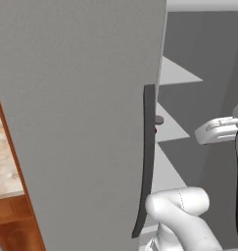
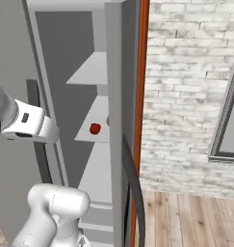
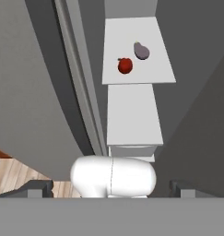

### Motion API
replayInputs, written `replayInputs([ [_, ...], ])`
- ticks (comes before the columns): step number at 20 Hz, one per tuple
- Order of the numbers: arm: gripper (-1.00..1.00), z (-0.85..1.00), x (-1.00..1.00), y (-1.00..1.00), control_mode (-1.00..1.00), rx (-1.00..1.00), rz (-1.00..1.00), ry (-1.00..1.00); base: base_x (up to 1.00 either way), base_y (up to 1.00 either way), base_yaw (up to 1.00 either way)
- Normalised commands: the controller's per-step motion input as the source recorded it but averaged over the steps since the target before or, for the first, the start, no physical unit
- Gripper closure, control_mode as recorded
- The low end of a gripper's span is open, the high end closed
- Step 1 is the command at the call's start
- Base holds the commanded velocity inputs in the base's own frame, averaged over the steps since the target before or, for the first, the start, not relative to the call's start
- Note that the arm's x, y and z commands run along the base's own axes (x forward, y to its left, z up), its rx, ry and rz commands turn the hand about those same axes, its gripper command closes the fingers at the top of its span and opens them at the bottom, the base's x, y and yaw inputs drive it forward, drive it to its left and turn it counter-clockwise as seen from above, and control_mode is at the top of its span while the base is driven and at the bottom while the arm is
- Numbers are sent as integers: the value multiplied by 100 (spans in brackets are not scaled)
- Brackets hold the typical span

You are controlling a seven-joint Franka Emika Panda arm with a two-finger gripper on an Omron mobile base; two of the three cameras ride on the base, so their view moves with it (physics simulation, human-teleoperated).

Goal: Take the bell pepper, eggplant, and broccoli from the freezer and place them in the bowl on the counter.

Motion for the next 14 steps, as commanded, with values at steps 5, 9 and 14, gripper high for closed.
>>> replayInputs([
  [5, -100, 0, 0, 0, 100, 0, 0, 0, 46, -7, 0],
  [9, -100, 0, 0, 0, 100, 0, 0, 0, 29, -28, 2],
  [14, -100, 0, 0, 0, 100, 0, 0, 0, 19, -58, 11],
])
